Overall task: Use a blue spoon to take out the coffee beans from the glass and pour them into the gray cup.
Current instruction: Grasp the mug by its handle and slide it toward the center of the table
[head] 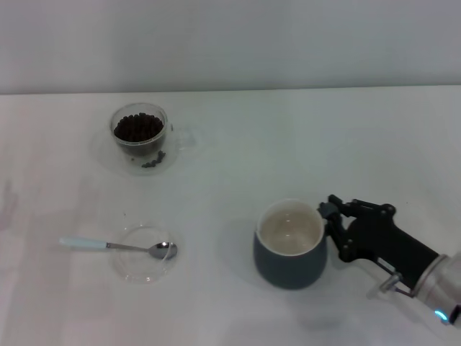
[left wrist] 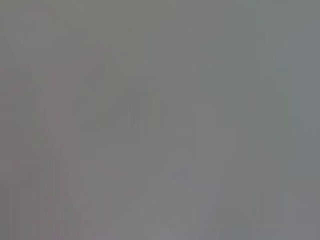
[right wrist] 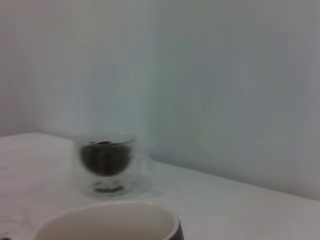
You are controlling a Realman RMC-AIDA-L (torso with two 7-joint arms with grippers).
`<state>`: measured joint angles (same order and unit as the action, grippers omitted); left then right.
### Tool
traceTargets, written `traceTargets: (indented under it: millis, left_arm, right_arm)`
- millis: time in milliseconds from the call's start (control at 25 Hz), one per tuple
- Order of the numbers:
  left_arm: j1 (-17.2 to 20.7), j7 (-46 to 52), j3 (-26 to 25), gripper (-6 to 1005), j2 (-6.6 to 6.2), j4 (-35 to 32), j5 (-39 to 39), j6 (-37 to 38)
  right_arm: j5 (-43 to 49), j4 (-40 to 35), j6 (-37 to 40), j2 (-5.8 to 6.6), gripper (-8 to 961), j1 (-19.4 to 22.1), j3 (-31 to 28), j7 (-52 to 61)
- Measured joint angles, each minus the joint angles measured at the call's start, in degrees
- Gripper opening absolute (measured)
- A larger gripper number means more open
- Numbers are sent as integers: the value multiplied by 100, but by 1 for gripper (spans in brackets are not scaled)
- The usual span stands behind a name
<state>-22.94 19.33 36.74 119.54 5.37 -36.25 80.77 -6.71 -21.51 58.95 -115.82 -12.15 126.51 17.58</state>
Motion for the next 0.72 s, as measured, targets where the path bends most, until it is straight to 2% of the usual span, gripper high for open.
traceTargets:
  millis: [280,720]
  left_arm:
    - [18,0,0,786,8,8,-4,-4]
    - [35,0,0,786,8,9,-5,-10]
  right_arm:
    - [13,-281,-106,-13,141,-119,242,-66]
    - [13,-231,-269,-10,141,-260,468,-78]
